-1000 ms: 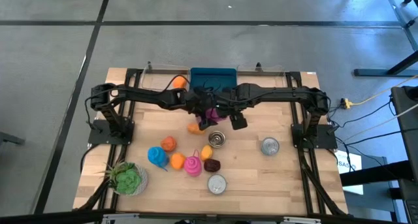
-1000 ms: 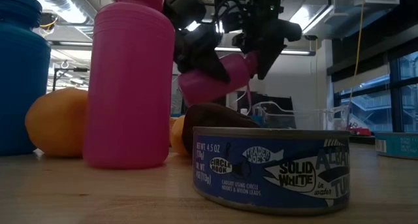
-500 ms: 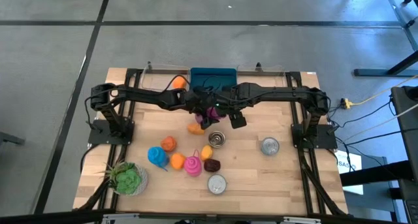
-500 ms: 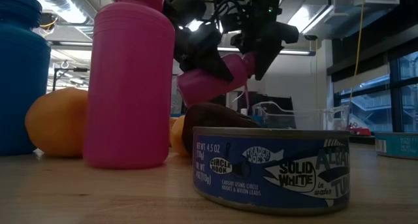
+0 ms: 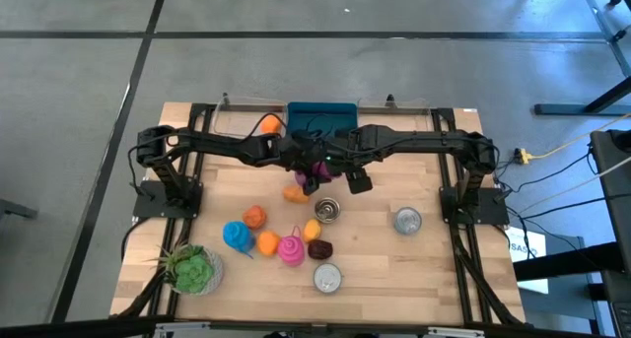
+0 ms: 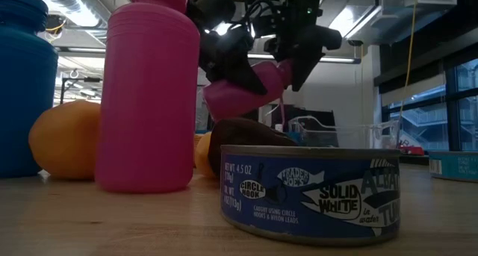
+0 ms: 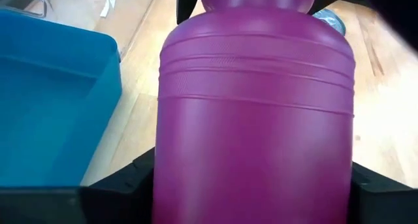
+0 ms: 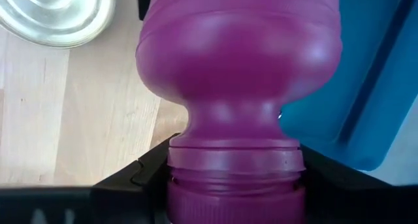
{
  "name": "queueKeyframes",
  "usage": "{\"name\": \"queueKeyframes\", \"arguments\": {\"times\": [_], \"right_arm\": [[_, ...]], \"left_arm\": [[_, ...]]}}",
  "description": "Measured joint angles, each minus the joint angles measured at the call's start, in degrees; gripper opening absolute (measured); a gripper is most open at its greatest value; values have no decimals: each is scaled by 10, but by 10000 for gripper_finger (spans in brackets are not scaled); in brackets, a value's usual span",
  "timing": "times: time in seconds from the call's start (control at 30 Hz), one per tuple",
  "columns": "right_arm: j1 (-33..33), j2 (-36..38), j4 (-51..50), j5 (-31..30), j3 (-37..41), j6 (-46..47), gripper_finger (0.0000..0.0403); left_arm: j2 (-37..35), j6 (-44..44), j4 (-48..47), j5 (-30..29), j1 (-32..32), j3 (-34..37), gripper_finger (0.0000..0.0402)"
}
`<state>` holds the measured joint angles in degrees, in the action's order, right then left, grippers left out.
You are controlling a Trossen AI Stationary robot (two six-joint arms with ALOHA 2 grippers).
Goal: Pick & Place Food Item
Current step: Put the violet water bottle into the blue bin
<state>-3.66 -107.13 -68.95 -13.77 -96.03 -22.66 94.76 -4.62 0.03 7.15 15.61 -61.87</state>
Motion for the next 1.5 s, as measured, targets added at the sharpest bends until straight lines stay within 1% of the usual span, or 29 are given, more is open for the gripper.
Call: {"name": "queueKeyframes", "arguments": {"times": [0.17, 0.33, 0.7, 0.87, 0.93, 1.0, 1.23, 1.27, 1.33, 1.5], "right_arm": [[0, -1, 14, -19, 0, 28, 235], [0, -1, 15, -24, 0, 45, 241], [0, -1, 17, -32, 0, 29, 242], [0, -1, 17, -13, 0, 16, 246], [0, -1, 17, -11, 0, 16, 257], [0, -1, 17, -17, 0, 20, 276], [0, 6, 3, -48, 1, 16, 380], [0, 8, 4, -49, 1, 17, 390], [0, 15, 5, -52, 1, 23, 394], [-6, 43, 21, -47, 1, 48, 366]], "left_arm": [[0, 1, 7, -6, 1, 0, 249], [-1, -1, 6, -5, 1, 0, 248], [-1, -2, 3, -3, 1, 0, 248], [-1, -1, 2, -1, 1, 0, 248], [-1, 5, 0, -1, 2, 0, 248], [-1, 9, -2, -6, 5, 0, 248], [-1, 13, -32, -18, 21, -1, 248], [-2, 13, -42, -19, 23, -1, 248], [-3, 14, -48, -19, 26, -1, 248], [-22, 30, -65, -31, 29, -1, 248]]}}
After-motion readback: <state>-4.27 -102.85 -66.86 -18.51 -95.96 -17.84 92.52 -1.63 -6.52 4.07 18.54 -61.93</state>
